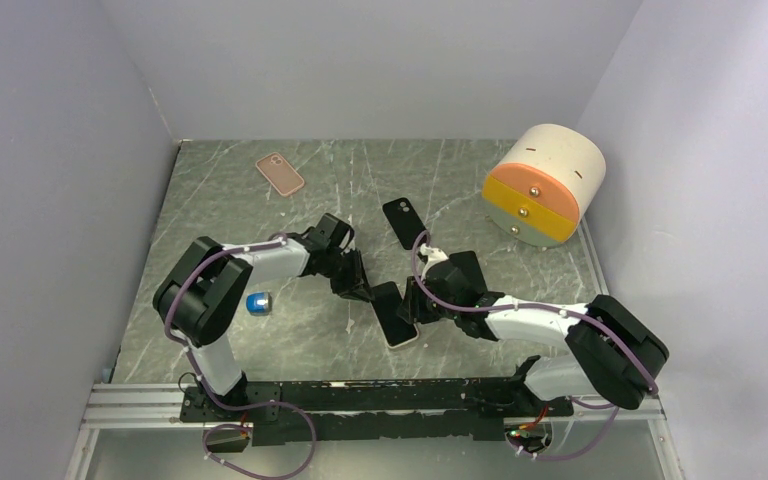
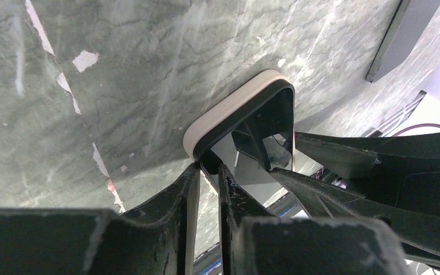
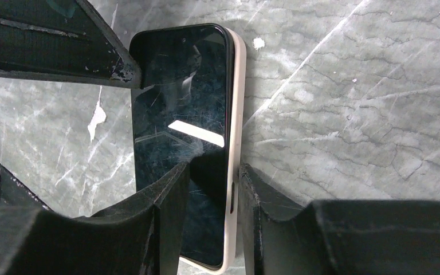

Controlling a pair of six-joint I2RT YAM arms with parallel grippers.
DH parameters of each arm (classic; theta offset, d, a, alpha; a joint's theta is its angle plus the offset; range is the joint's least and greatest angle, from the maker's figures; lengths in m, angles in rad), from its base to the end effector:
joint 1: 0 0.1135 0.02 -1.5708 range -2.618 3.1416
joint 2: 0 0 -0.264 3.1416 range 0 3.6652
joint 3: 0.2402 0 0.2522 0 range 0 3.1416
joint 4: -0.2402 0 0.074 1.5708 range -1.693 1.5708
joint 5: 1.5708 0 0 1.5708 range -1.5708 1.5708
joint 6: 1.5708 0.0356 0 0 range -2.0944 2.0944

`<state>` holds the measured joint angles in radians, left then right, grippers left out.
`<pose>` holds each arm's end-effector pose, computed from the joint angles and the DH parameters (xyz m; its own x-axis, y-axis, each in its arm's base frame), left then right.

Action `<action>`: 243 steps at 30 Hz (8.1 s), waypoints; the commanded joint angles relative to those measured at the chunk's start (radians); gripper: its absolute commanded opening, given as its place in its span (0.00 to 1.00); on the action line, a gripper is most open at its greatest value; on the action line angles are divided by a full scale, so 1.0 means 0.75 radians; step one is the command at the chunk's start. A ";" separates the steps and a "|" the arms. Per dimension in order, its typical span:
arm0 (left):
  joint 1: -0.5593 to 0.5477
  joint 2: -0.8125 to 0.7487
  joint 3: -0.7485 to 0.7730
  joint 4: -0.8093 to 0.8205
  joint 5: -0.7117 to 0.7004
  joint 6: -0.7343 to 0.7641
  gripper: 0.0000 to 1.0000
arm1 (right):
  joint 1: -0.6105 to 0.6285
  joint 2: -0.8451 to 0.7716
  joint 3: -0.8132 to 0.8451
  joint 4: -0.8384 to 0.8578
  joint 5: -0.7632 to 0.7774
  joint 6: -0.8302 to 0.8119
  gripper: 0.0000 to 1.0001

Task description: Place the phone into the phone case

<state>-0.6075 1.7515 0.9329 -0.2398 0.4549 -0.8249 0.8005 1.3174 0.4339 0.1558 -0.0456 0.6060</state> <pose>0.2625 -0.2015 0.1430 -0.9922 -0.1138 -0.0514 -0.0576 0.7825 -0.6200 0.1642 0.1715 0.1449 -0.8026 -0.0101 -0.5965 -0.3449 0.8236 0.4502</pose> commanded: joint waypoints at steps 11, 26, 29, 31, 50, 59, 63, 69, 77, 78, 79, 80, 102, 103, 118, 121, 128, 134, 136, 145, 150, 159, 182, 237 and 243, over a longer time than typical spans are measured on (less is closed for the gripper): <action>-0.045 -0.070 0.000 -0.088 -0.033 -0.016 0.36 | -0.031 -0.030 0.003 0.062 -0.058 0.081 0.49; -0.072 -0.016 -0.037 0.013 0.084 -0.063 0.19 | -0.076 0.032 -0.013 0.192 -0.240 0.163 0.63; -0.098 -0.008 -0.051 0.050 0.102 -0.084 0.18 | -0.085 0.021 -0.024 0.226 -0.262 0.188 0.63; -0.115 0.005 -0.060 0.085 0.120 -0.099 0.15 | -0.093 0.022 -0.033 0.254 -0.277 0.203 0.62; -0.128 -0.007 -0.063 0.031 0.046 -0.078 0.14 | -0.111 0.059 -0.081 0.466 -0.430 0.319 0.54; -0.129 -0.012 -0.043 -0.044 -0.013 -0.034 0.20 | -0.149 0.087 -0.086 0.577 -0.539 0.349 0.55; -0.126 -0.013 -0.049 -0.056 -0.030 -0.027 0.20 | -0.155 0.129 -0.072 0.617 -0.587 0.350 0.55; -0.128 -0.021 -0.053 -0.061 -0.049 -0.026 0.19 | -0.161 0.153 -0.085 0.715 -0.639 0.389 0.55; -0.128 -0.048 -0.056 -0.087 -0.094 -0.018 0.18 | -0.165 0.162 -0.076 0.721 -0.679 0.373 0.55; -0.127 -0.056 -0.057 -0.092 -0.101 -0.015 0.18 | -0.165 0.168 -0.071 0.722 -0.690 0.370 0.55; -0.127 -0.059 -0.055 -0.098 -0.108 -0.012 0.18 | -0.164 0.171 -0.067 0.719 -0.698 0.368 0.55; -0.127 -0.058 -0.049 -0.107 -0.115 -0.006 0.18 | -0.165 0.175 -0.064 0.718 -0.703 0.365 0.56; -0.127 -0.042 -0.067 -0.096 -0.123 -0.015 0.18 | -0.165 0.233 -0.065 0.843 -0.829 0.406 0.55; -0.128 -0.043 -0.066 -0.100 -0.127 -0.015 0.18 | -0.165 0.235 -0.067 0.860 -0.835 0.416 0.55; -0.129 -0.056 -0.060 -0.136 -0.172 -0.008 0.19 | -0.165 0.346 -0.067 0.868 -0.816 0.457 0.49; -0.128 -0.061 -0.059 -0.143 -0.175 -0.007 0.19 | -0.169 0.277 -0.045 0.706 -0.731 0.389 0.40; -0.118 -0.094 -0.053 -0.174 -0.180 -0.004 0.20 | -0.177 0.240 -0.028 0.606 -0.703 0.329 0.16; -0.036 -0.213 -0.056 -0.187 -0.100 0.005 0.25 | -0.186 0.218 -0.022 0.636 -0.715 0.343 0.02; 0.028 -0.281 -0.074 -0.175 -0.043 0.002 0.32 | -0.190 0.195 -0.018 0.653 -0.719 0.347 0.00; 0.338 -0.634 -0.099 -0.023 0.352 -0.162 0.68 | -0.219 0.028 -0.115 0.993 -0.707 0.494 0.00; 0.349 -0.717 -0.018 -0.022 0.384 -0.206 0.79 | -0.228 -0.105 -0.117 1.093 -0.664 0.563 0.00; 0.363 -0.764 -0.089 0.292 0.536 -0.355 0.91 | -0.254 -0.209 -0.077 1.193 -0.649 0.709 0.00; 0.364 -0.688 -0.256 0.770 0.602 -0.583 0.20 | -0.279 0.077 -0.143 1.793 -0.697 1.055 0.00; 0.366 -0.722 -0.194 0.627 0.685 -0.445 0.63 | -0.280 -0.051 -0.092 1.527 -0.800 0.897 0.00; 0.366 -0.708 -0.214 0.687 0.700 -0.472 0.38 | -0.280 -0.015 -0.088 1.572 -0.808 0.922 0.00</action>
<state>-0.3298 1.2381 0.7574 0.2169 0.9451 -1.1824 0.5922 1.3041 0.3191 1.2121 -0.6628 1.2766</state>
